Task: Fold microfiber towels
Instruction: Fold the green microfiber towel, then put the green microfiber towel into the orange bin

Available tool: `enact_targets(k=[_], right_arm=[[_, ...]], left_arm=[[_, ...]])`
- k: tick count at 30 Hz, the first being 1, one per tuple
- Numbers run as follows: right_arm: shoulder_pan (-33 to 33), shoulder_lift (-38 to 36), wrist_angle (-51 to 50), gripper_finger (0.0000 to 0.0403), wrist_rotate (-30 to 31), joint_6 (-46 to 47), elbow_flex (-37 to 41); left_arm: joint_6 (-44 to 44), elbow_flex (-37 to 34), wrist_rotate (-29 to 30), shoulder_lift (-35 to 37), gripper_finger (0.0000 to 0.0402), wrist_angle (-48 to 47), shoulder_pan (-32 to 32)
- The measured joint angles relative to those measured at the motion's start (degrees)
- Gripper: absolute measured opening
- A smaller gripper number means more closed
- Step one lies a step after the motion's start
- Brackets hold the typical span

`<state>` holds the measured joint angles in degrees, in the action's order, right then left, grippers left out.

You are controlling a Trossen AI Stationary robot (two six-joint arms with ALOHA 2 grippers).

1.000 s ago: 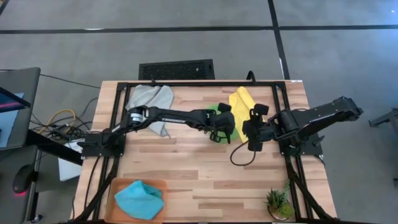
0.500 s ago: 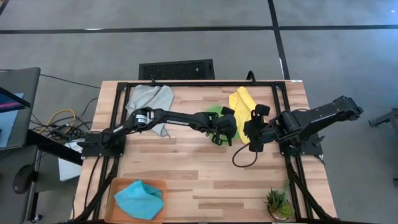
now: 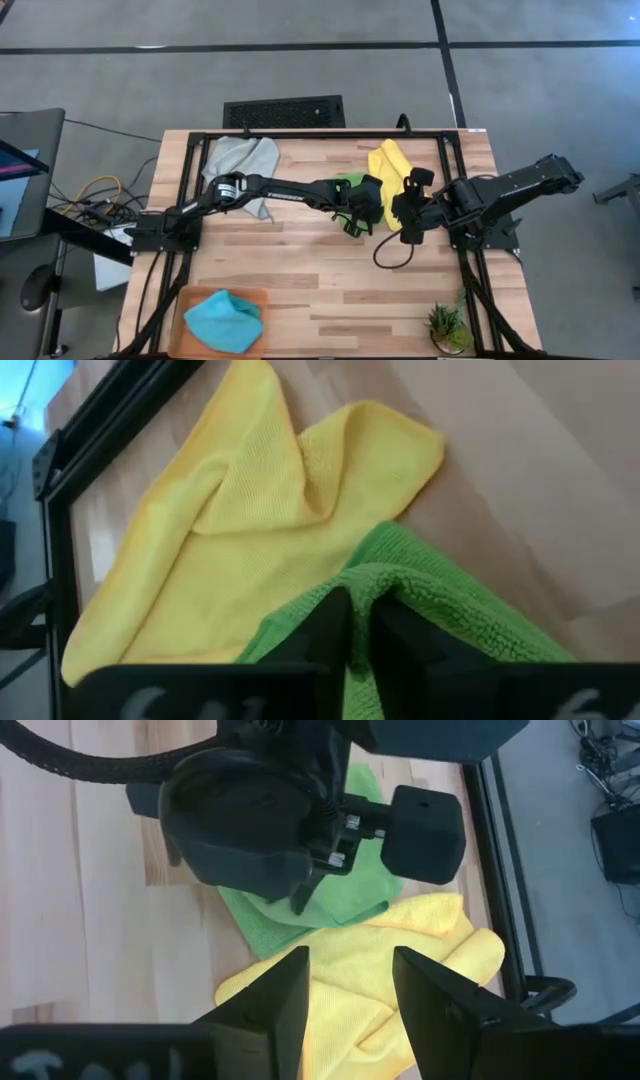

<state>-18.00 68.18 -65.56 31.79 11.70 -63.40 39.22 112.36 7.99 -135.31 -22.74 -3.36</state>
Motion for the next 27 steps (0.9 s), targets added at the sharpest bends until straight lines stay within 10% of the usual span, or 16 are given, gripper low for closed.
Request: enact_targets(k=[15,27], right_arm=[[0.0,0.02,0.0,0.0169,0.0,-0.01,0.0],[0.0,0.02,-0.52,0.0169,-0.02,-0.09,0.0]], left_arm=[[-4.43,0.77,2.47,0.0,0.0139,-1.39,0.1],[-19.1,7.15,-3.57,0.04,0.0139,-34.59,-2.53]])
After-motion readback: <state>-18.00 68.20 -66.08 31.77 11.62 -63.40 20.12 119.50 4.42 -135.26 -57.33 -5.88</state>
